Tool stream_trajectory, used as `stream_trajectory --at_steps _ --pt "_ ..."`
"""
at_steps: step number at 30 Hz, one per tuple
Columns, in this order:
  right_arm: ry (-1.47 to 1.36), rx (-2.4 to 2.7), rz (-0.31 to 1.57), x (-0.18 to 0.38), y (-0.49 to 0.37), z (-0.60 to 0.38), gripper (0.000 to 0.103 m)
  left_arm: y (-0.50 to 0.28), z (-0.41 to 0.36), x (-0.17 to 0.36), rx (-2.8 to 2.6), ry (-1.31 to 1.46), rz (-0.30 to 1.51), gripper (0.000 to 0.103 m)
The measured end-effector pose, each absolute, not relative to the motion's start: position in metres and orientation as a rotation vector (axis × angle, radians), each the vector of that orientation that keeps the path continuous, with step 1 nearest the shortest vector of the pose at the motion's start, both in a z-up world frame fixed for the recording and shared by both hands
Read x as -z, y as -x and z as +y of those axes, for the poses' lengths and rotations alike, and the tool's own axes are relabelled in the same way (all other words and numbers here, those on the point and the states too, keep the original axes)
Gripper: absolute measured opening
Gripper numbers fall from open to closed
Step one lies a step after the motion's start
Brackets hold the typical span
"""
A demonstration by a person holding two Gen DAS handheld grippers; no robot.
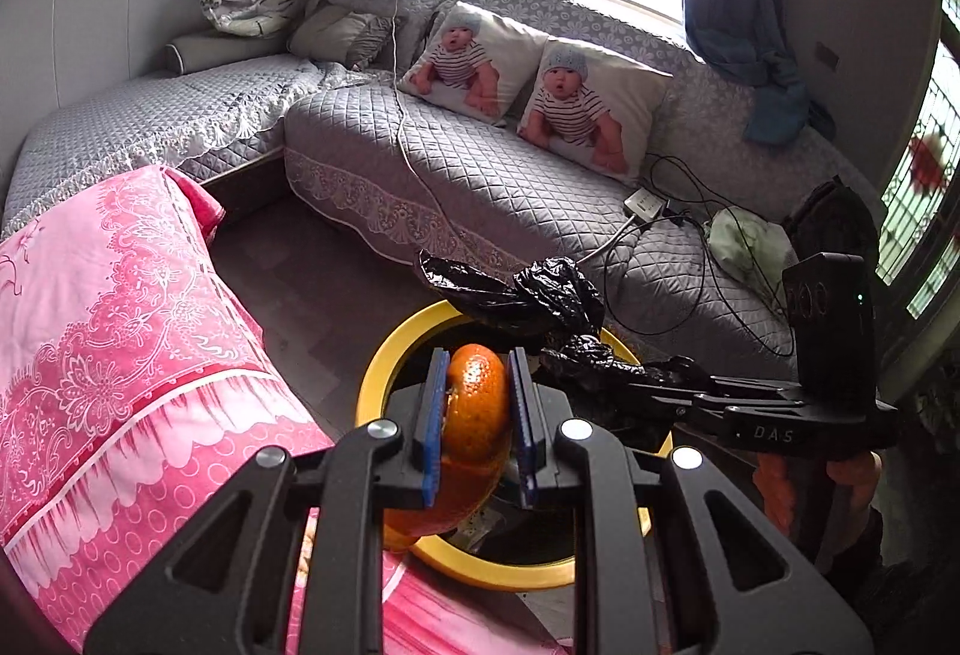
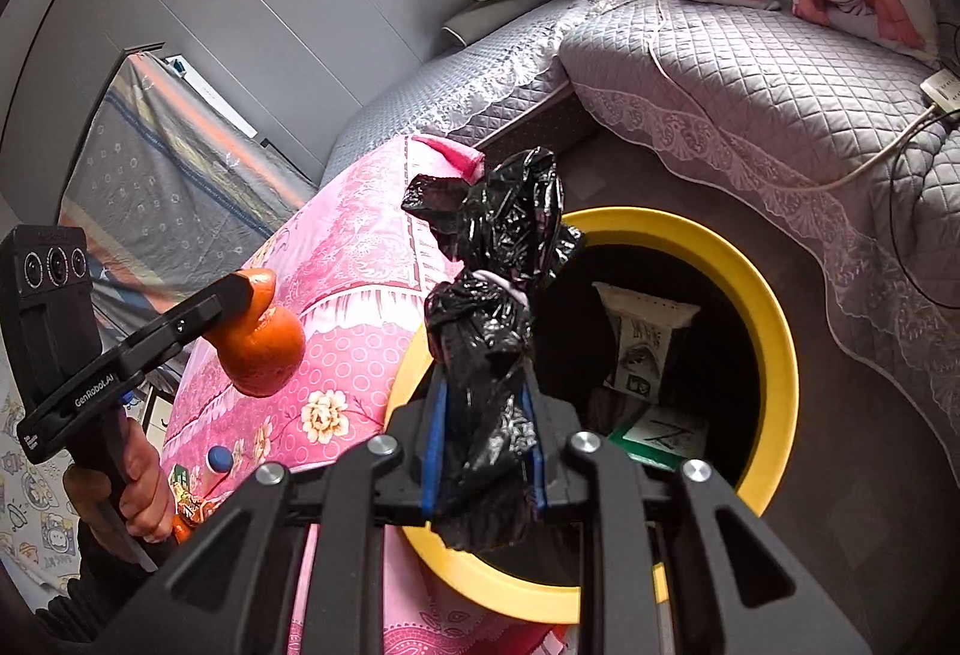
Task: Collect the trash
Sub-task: 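Carry orange and black bag over the yellow bin and open both grippers, then move both tools back to the trash pile on the bed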
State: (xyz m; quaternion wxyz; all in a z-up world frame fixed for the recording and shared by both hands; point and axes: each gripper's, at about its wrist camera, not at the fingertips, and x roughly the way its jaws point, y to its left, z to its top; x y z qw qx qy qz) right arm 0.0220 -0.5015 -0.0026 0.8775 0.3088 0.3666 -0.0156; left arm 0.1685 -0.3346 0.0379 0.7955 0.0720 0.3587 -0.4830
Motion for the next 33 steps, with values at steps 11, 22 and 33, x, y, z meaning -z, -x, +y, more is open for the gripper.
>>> stream_trajectory --at_steps 11,22,33 --pt "-0.711 0.061 0.811 0.027 -0.016 -0.517 0.021 -0.169 -0.372 -0.012 1.024 -0.096 0.819 0.021" --pt "-0.723 0.119 0.725 0.010 0.013 -0.527 0.062 -0.182 -0.310 -0.038 0.841 0.036 0.705 0.095" --pt "-0.340 -0.376 0.738 -0.029 -0.036 -0.381 0.066 -0.142 -0.123 -0.091 0.439 -0.003 0.465 0.095"
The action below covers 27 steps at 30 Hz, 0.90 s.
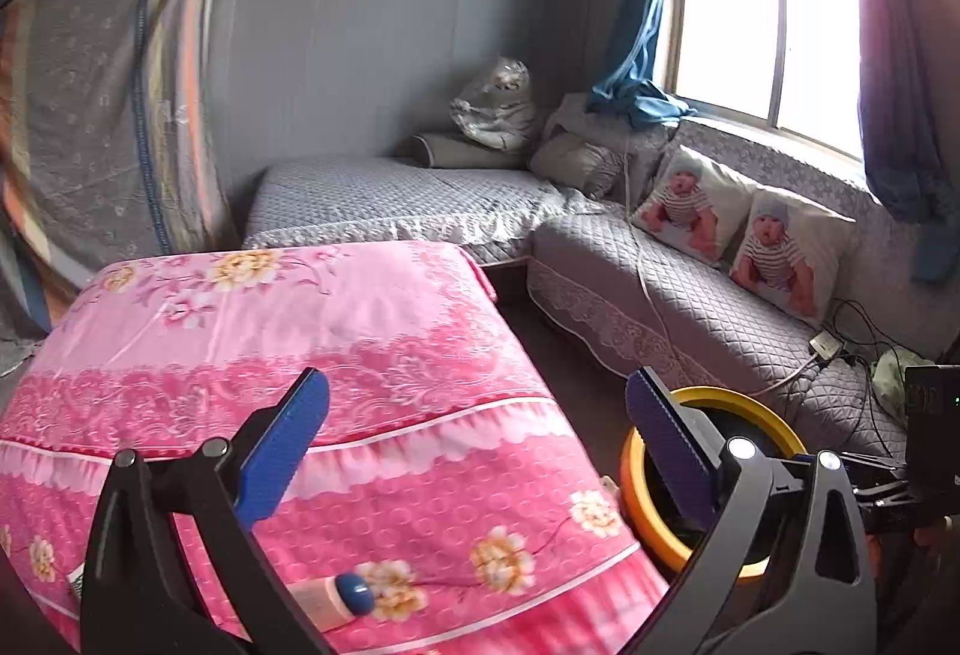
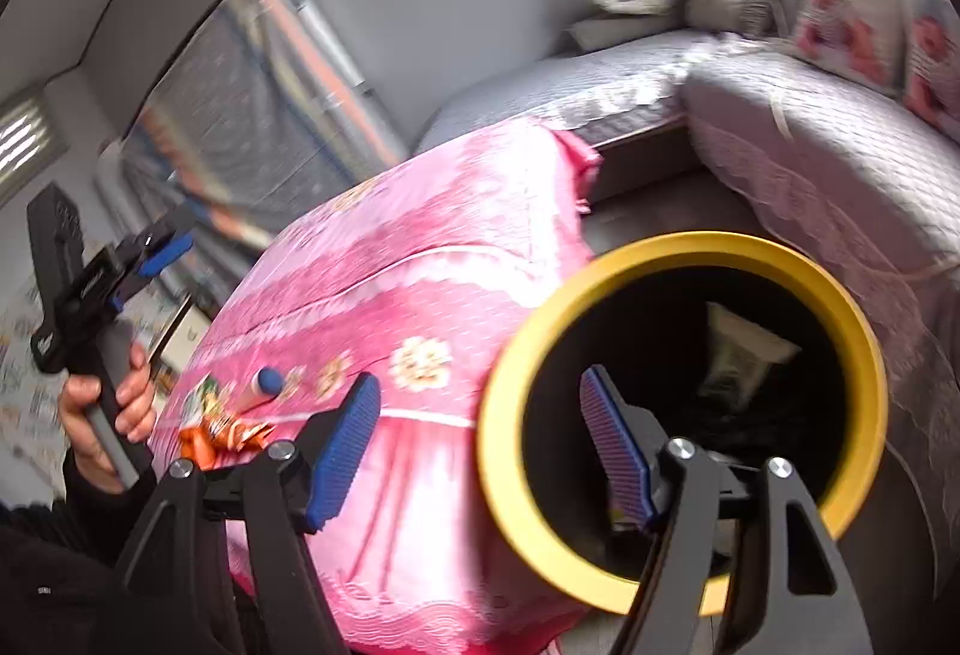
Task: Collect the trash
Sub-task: 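Move both tools back to the trash pile on the bed, then grasp the orange snack wrapper with the right gripper and lift it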
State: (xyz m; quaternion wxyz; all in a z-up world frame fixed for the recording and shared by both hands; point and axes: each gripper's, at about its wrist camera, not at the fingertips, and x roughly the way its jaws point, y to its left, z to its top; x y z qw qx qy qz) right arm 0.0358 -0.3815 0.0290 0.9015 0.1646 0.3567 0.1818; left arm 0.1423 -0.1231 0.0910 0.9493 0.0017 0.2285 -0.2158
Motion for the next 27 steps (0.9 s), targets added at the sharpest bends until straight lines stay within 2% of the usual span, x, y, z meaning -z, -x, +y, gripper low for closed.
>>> stream_trajectory --at_steps 3,7,12,14,22,27 --pt "-0.165 -0.572 0.765 -0.038 -0.051 -0.303 0.066 -0.130 -0.055 -0.091 0.347 0.023 0.439 0.095" --pt "0.100 -0.768 0.791 -0.043 -0.062 -0.204 0.066 -0.118 0.020 -0.078 0.209 0.016 0.491 0.095" --pt "0.398 -0.897 0.880 -0.025 -0.083 -0.113 0.065 -0.091 0.072 -0.059 0.148 0.012 0.528 0.095" --pt "0.480 -0.928 0.926 -0.015 -0.091 -0.094 0.060 -0.081 0.080 -0.059 0.155 0.021 0.525 0.095" --pt "0.584 -0.940 1.017 0.006 -0.117 -0.055 0.057 -0.065 0.066 -0.069 0.190 -0.044 0.485 0.095" --pt "0.606 -0.920 1.044 0.014 -0.121 -0.046 0.042 -0.064 0.056 -0.074 0.201 -0.085 0.471 0.095"
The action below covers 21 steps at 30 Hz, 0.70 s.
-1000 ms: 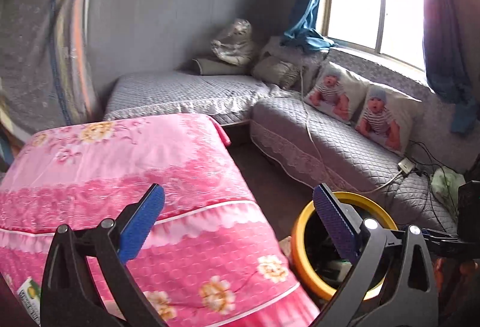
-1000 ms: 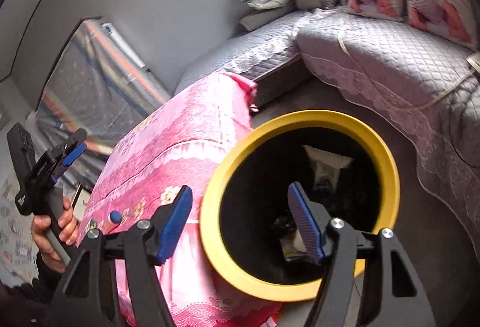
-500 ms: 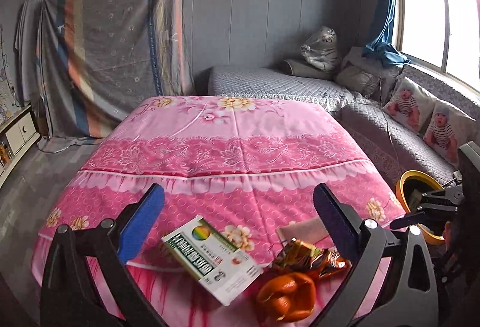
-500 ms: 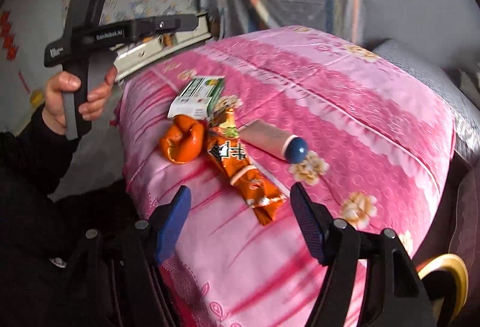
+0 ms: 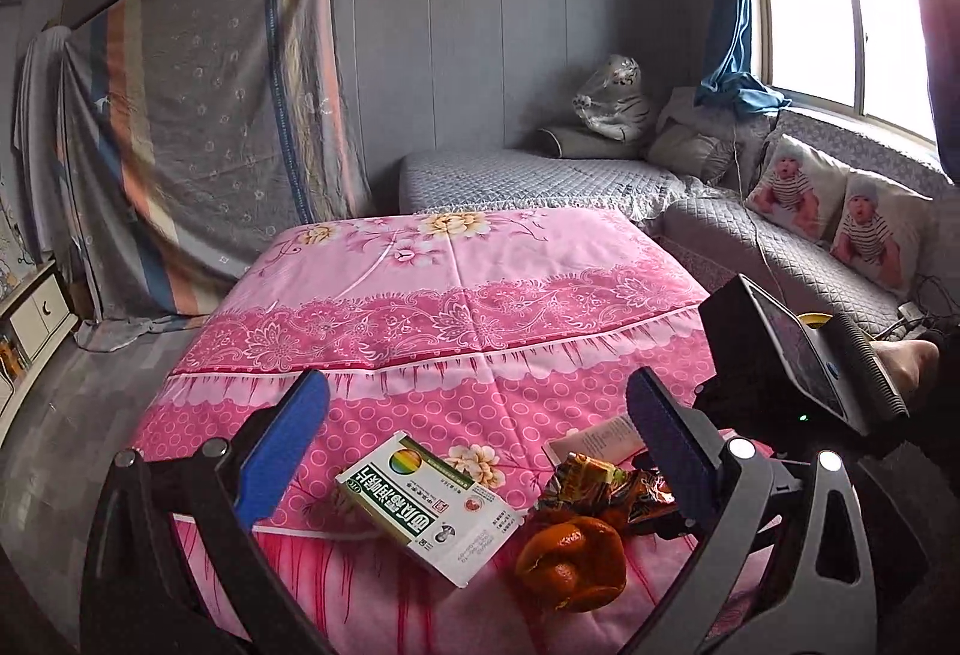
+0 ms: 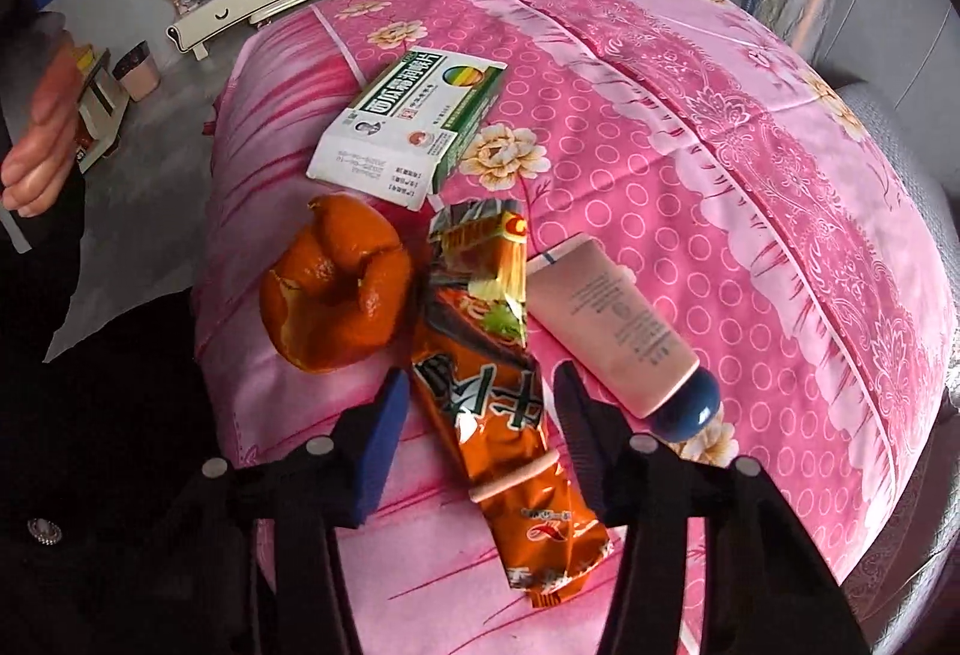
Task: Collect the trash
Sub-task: 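Grasp the orange snack wrapper with the right gripper and lift it, then grasp the pink tube with blue cap with the left gripper while the right gripper holds the wrapper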
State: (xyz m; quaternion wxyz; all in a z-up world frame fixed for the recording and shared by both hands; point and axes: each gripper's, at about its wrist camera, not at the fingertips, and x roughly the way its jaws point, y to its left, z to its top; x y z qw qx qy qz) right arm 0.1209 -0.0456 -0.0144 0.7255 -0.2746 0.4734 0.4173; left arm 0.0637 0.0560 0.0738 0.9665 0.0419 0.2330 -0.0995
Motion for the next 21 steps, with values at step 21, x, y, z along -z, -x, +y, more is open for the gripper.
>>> stream_trajectory --at_steps 21 --pt "0.037 -0.725 0.917 -0.040 -0.109 -0.205 0.034 -0.087 -0.011 -0.062 0.438 -0.348 0.503 0.095"
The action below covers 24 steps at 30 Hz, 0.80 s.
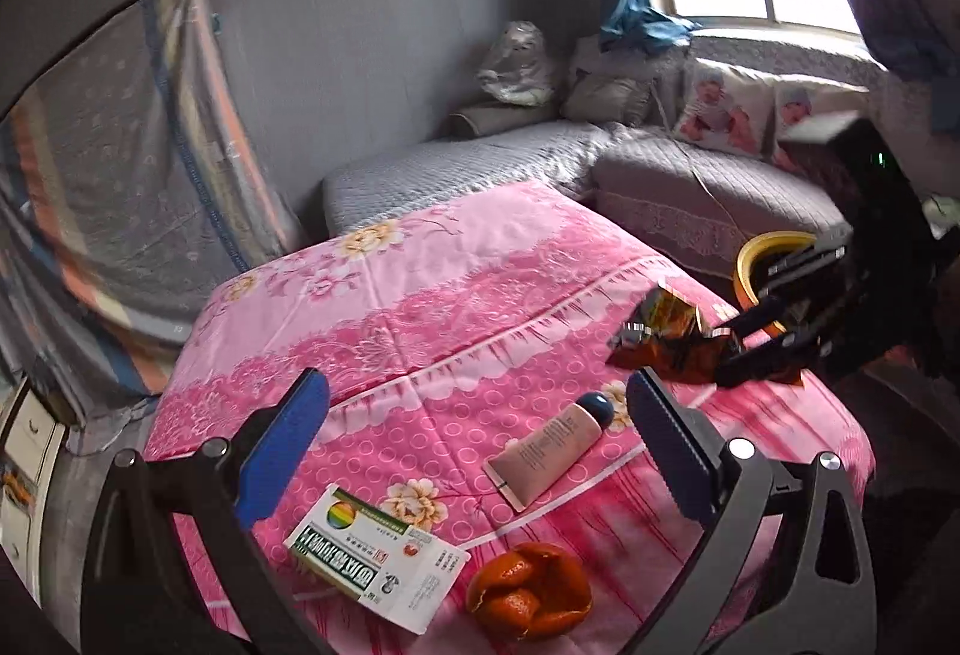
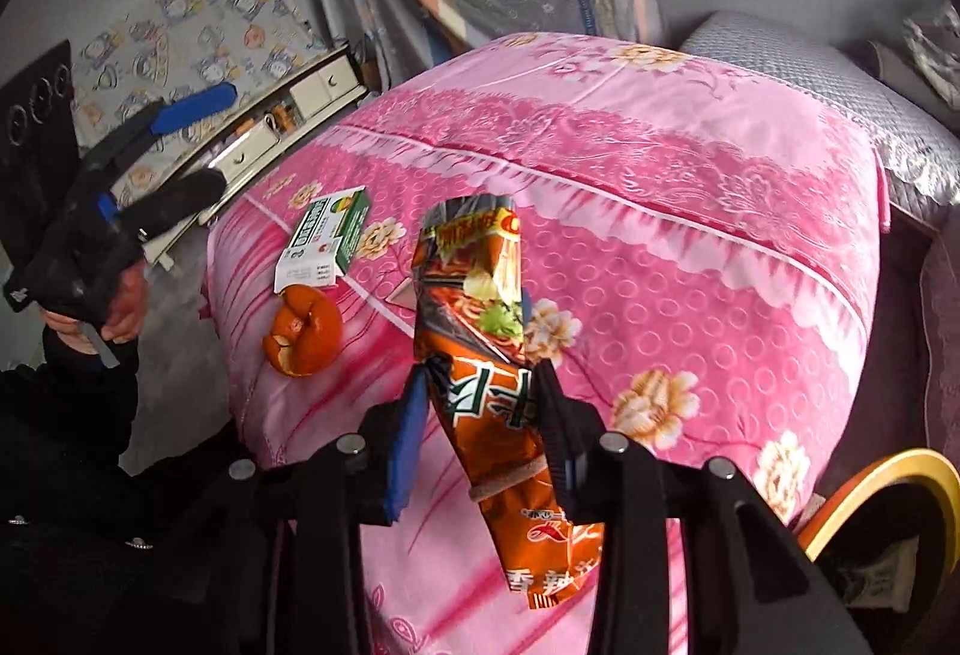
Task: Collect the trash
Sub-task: 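Grasp the pink tube with blue cap with the left gripper while the right gripper holds the wrapper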
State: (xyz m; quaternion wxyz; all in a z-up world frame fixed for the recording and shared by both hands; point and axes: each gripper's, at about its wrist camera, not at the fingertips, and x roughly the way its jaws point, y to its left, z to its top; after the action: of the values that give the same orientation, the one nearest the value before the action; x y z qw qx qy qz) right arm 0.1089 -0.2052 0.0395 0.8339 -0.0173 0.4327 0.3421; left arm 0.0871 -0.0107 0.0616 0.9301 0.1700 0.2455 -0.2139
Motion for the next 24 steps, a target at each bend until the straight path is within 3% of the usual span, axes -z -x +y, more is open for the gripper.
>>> stream_trajectory --at_steps 6,13,14,17,24 --pt "-0.066 -0.656 0.879 -0.042 -0.090 -0.249 0.034 -0.108 -0.050 -0.013 0.796 -0.579 0.600 0.095" --pt "-0.131 -0.635 0.862 -0.039 -0.087 -0.270 0.034 -0.161 -0.073 0.010 0.905 -0.563 0.758 0.094" --pt "-0.139 -0.636 0.860 -0.037 -0.088 -0.272 0.034 -0.166 -0.074 0.013 0.915 -0.560 0.777 0.093" --pt "-0.153 -0.639 0.858 -0.035 -0.087 -0.275 0.034 -0.180 -0.079 0.022 0.944 -0.553 0.844 0.068" --pt "-0.191 -0.641 0.860 -0.028 -0.090 -0.284 0.034 -0.190 -0.085 0.037 0.928 -0.580 0.894 0.070"
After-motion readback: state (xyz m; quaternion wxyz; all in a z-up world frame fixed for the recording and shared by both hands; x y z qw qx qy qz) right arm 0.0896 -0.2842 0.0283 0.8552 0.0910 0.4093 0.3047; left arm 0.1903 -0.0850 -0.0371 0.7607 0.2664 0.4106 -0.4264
